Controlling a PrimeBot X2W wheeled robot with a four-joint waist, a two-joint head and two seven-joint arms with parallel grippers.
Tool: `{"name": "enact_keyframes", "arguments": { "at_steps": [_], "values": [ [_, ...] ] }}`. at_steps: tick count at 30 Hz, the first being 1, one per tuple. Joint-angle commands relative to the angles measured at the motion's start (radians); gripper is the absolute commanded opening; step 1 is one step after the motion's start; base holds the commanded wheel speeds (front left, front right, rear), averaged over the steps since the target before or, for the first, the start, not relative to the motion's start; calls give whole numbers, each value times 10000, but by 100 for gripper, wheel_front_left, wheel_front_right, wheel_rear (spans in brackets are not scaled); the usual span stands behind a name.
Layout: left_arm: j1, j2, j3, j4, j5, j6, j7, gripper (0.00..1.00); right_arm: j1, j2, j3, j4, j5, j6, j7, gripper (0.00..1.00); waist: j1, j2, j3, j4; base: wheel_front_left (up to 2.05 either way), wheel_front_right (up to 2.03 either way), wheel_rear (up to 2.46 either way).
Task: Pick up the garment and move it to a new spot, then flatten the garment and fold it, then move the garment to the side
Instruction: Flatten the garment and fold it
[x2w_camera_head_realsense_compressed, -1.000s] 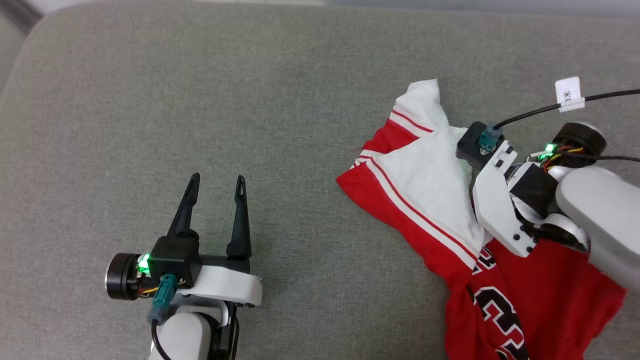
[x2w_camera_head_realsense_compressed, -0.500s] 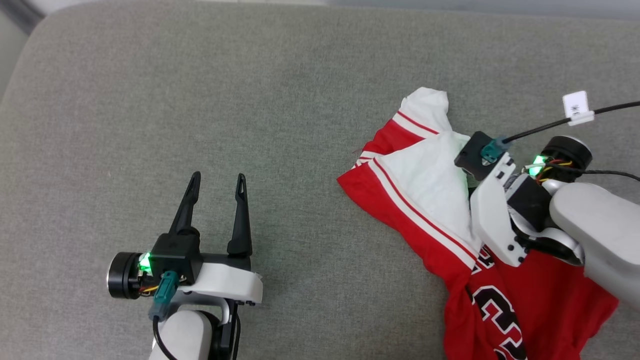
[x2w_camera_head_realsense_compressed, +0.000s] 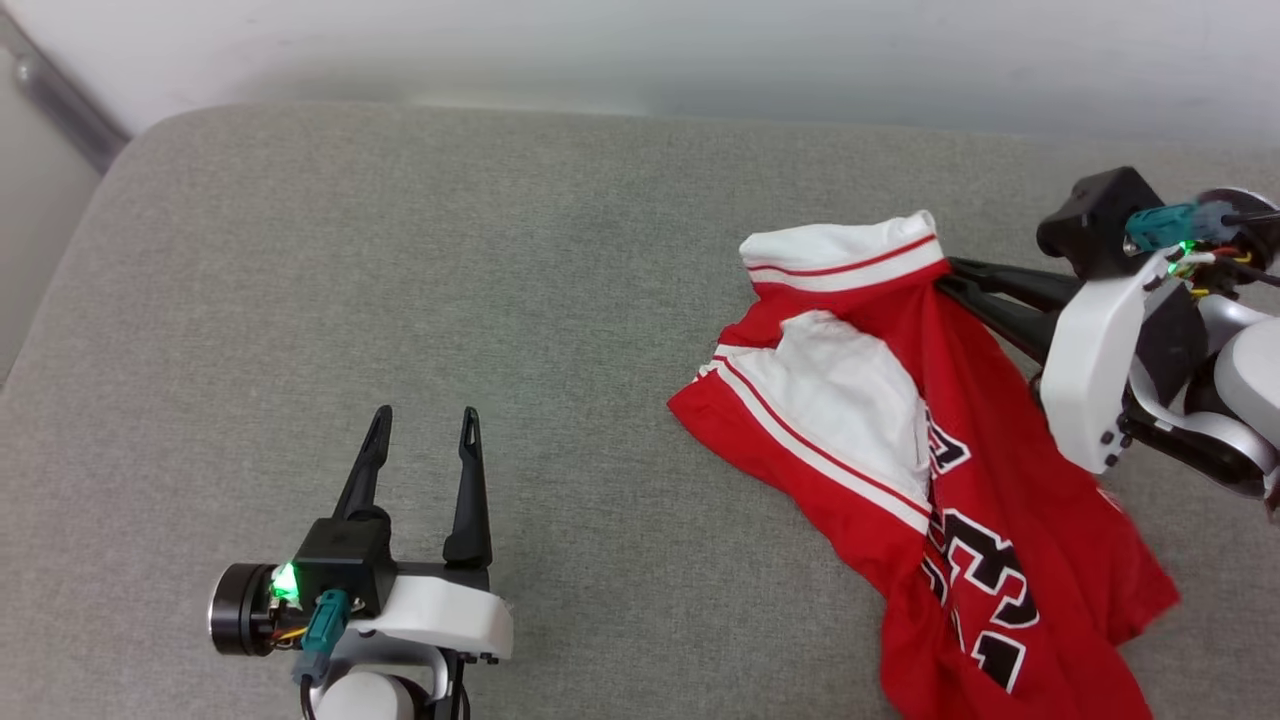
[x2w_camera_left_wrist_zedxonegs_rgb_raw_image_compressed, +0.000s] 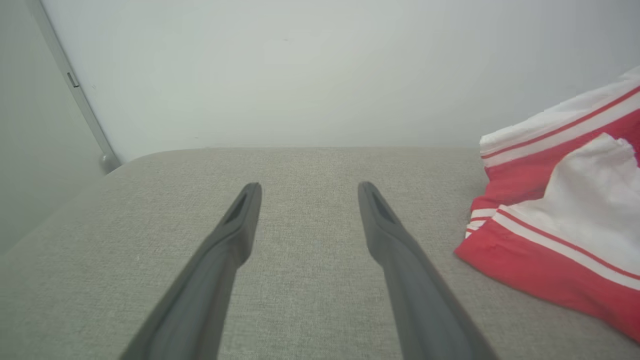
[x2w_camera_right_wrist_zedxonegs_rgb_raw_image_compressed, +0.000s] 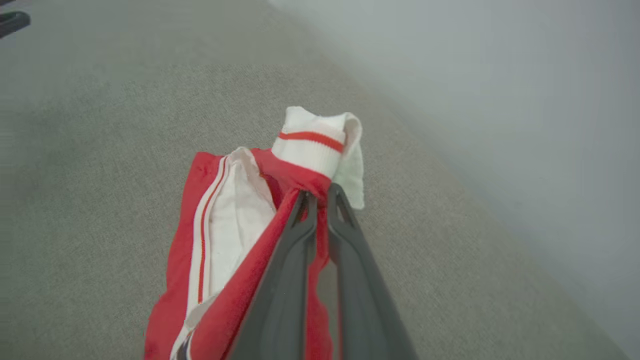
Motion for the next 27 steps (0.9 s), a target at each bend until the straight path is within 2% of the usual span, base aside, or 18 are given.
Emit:
{"name": "enact_keyframes", "arguments": {
  "at_steps": [1,6,7,14,17,21,22,23,24,27],
  "values": [
    [139,-9,25,-47,38,-1,-27,100,-82,85,-73,-202,-54,-7,-66,0,0,0,-76,82,0,0,0],
    [255,-11,58,-80,-24,-14,-27,100,249,894,-87,-1016,-217,-7,-23,0,0,0,-161,294,0,0,0],
    [263,-9,3,-89,-73,-8,-27,100,385,1679,148,-1098,-387,-7,92,0,0,0,-130,460,0,0,0],
    [118,-11,-78,-90,-186,41,-27,100,1040,3544,1107,-192,-749,-7,795,0,0,0,92,774,0,0,0],
    [4,-11,-212,-69,-278,88,-27,100,2087,4192,1216,181,-1389,-4,1842,0,0,0,196,948,0,0,0],
    [-29,-10,-229,-17,-328,149,-27,100,3356,4338,1172,291,-2352,-5,2929,0,0,0,247,1036,0,0,0],
    [23,-8,-166,-11,-308,169,-27,100,3382,4354,1171,297,-2343,-5,2789,0,0,0,204,978,0,0,0],
    [91,-10,-120,-3,-279,179,-27,100,3339,4349,1173,288,-2346,-5,2605,38,0,0,154,922,0,0,0],
    [222,-8,-15,73,-184,138,-27,100,3092,4275,1171,188,-2352,-5,1756,100,0,0,-78,728,0,0,0],
    [384,-10,61,118,-100,88,-27,100,2815,4057,1172,47,-2188,-7,638,100,0,0,-385,525,0,0,0]
  ]
}}
